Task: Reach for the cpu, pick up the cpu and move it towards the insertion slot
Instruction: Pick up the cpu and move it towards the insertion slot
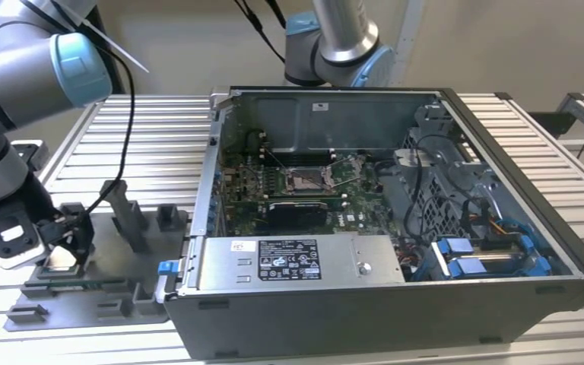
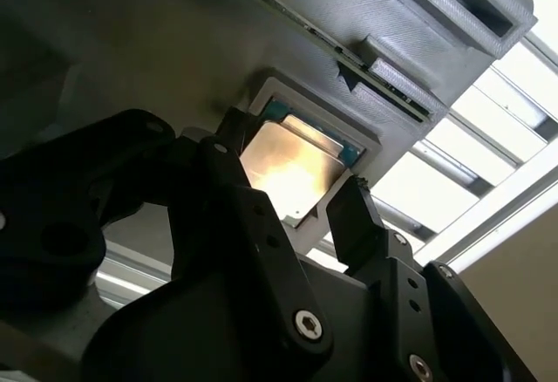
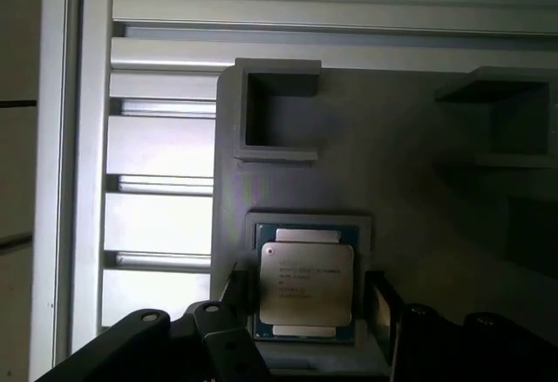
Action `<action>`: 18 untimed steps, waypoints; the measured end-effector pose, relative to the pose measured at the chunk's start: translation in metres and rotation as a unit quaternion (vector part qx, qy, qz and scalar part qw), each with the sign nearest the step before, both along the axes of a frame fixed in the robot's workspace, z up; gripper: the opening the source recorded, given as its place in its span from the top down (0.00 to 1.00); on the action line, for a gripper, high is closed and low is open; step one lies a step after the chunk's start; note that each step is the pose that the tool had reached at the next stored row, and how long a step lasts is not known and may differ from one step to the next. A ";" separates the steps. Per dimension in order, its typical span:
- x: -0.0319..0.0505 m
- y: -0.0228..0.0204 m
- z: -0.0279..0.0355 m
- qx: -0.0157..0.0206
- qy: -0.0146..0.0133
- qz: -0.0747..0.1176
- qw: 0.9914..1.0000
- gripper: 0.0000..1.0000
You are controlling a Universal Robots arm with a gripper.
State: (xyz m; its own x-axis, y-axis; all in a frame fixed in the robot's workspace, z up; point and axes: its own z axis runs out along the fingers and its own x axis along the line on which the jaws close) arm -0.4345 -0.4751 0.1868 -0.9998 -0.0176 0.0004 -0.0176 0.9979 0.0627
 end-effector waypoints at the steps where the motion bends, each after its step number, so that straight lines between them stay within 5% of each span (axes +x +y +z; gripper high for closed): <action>1: 0.0000 0.0000 -0.0002 0.000 0.000 0.000 1.000 0.00; 18: 0.0000 0.0028 -0.0008 0.000 -0.001 0.000 1.000 0.00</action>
State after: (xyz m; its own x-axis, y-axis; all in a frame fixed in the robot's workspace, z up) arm -0.4345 -0.4722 0.1861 -0.9998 -0.0176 -0.0009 -0.0177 0.9978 0.0633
